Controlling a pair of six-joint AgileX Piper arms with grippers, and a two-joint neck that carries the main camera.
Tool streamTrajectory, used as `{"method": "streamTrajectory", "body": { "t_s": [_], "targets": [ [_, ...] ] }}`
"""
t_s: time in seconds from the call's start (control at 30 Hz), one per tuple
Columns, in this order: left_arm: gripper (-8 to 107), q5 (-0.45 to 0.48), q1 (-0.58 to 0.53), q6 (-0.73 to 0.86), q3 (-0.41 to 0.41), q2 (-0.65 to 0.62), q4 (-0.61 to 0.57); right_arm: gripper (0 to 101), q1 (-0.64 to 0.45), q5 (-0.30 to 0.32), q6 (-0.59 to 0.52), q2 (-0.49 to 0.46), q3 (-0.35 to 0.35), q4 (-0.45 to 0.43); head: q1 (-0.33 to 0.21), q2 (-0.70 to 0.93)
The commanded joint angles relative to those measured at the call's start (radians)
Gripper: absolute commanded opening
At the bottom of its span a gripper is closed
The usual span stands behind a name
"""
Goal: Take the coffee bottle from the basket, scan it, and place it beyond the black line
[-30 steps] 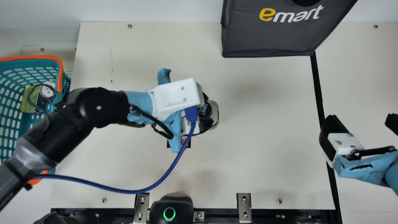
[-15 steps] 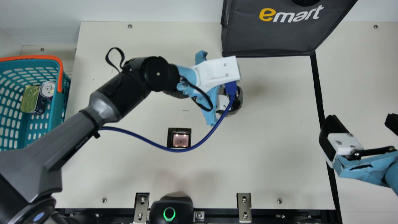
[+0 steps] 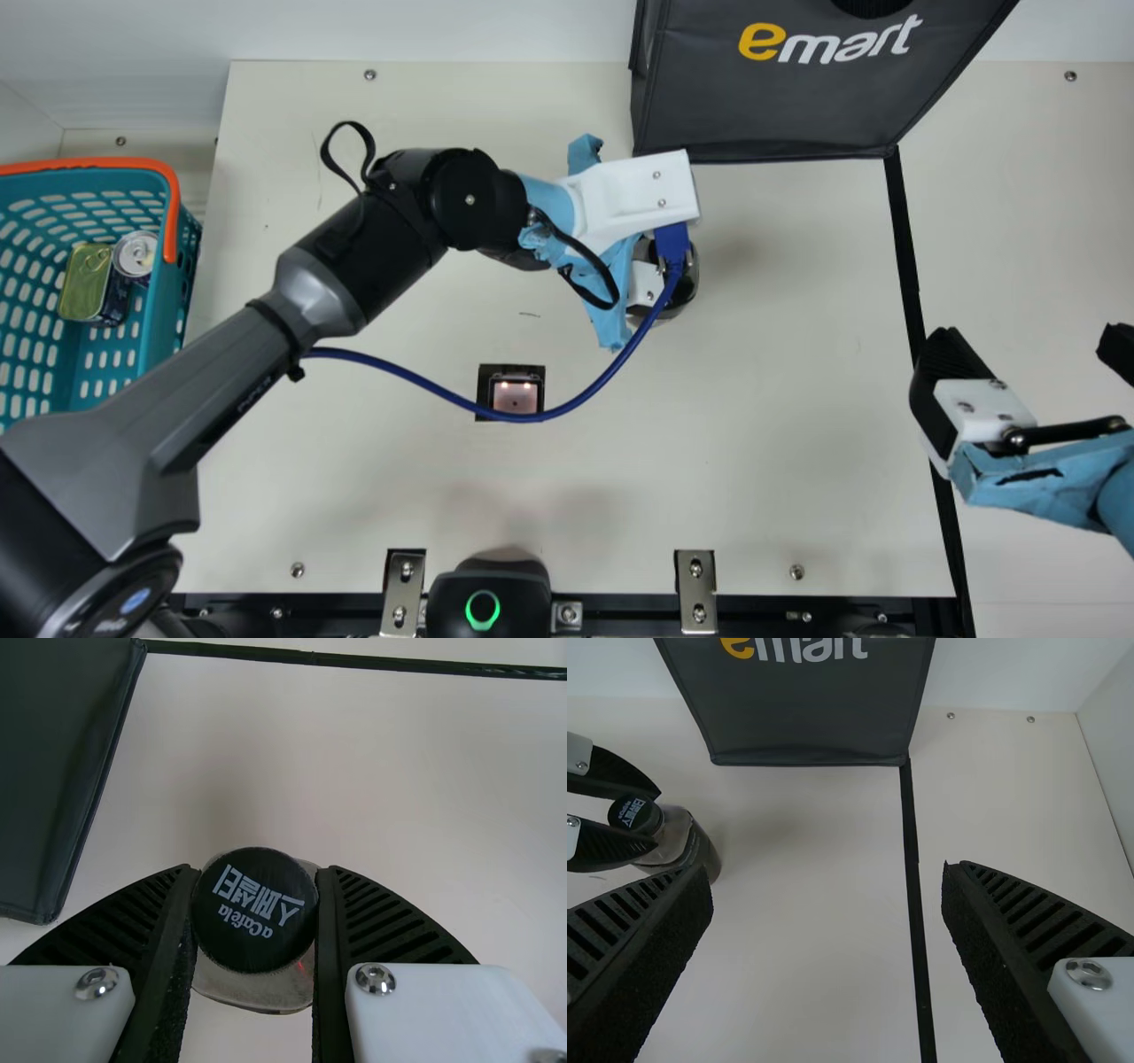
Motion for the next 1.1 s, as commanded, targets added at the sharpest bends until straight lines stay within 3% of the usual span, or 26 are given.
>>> {"method": "streamTrajectory", "body": {
  "t_s": [0.0, 0.43, 1.07],
  "targets": [
    [45, 0.008, 0.000, -0.008, -0.008, -0.003, 0.003, 91, 0.000, 0.000, 0.000, 0.000, 0.000, 0.000, -0.026, 0.002],
    [89, 0.064, 0.017, -0.083, -0.083, -0.018, 0.037, 91, 0.000, -0.001, 0.000, 0.000, 0.000, 0.000, -0.026, 0.002],
    [90, 0.024, 0.046, -0.214, -0.077, -0.088, 0.104, 91, 0.000, -0.001, 0.000, 0.000, 0.000, 0.000, -0.026, 0.002]
  ]
}}
